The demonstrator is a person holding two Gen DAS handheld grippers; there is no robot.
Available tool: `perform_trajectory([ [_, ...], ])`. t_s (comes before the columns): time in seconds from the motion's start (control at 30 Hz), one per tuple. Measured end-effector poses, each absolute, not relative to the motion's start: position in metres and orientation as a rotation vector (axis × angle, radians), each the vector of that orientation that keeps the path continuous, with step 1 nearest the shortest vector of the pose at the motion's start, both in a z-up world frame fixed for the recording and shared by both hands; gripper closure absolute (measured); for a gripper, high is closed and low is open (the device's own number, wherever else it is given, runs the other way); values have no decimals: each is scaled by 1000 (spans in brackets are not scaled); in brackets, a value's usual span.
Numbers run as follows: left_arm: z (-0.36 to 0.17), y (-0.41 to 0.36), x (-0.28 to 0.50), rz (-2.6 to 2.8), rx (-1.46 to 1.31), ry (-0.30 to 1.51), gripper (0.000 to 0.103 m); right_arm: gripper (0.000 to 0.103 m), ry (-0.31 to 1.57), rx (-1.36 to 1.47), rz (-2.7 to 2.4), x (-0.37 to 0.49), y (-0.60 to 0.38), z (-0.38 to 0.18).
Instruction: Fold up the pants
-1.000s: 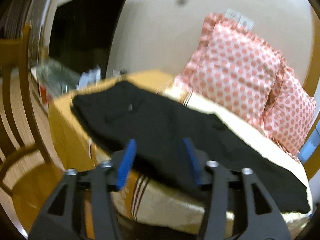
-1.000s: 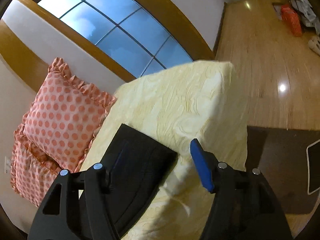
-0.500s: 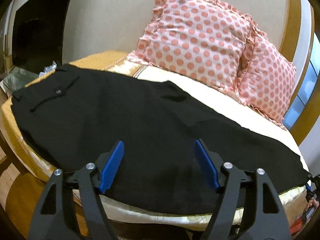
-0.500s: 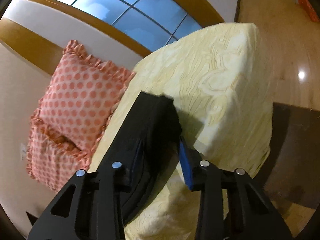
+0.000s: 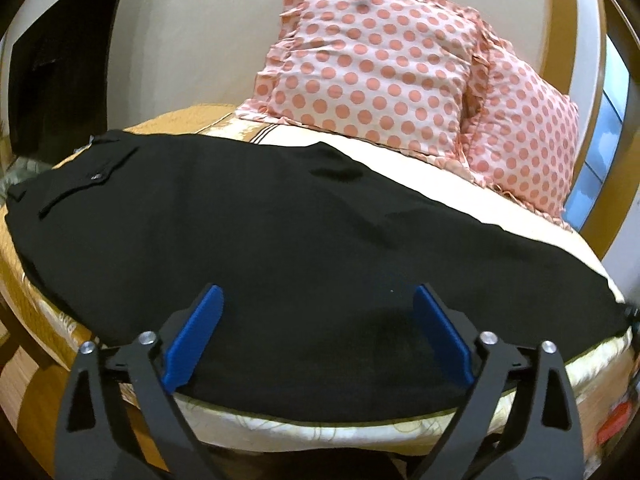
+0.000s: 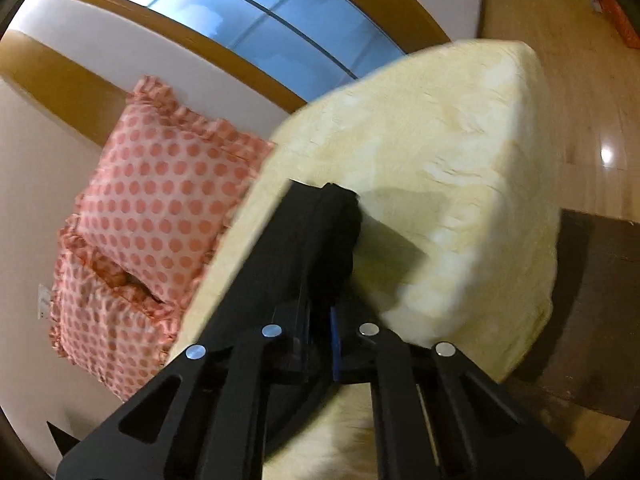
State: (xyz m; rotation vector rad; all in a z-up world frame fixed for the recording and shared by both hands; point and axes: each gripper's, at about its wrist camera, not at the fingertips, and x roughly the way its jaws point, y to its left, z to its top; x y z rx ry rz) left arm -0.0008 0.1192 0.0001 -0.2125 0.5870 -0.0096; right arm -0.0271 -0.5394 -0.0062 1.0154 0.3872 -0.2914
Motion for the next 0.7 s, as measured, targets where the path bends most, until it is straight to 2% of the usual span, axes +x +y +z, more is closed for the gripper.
perform_trajectory([
  [0.17,-2,116,-3,-21,-186,566,3,96,295,754,-99,13,-469,83],
  [0.33,-2,119,-3,-28,-214,547,2,96,308,557,347,64,-321,147],
  [0.43,3,127,-5,-46,-278,545,2,96,462,460,633,86,-217,137],
  [0.53,11,144,-15,-55,-359,526,3,96,741,284,772,97,-116,79],
  [0.63,24,166,-34,39,-338,479,3,96,894,263,785,101,-86,35],
  [0.7,33,185,-51,117,-326,433,3,96,865,246,770,99,-83,38],
])
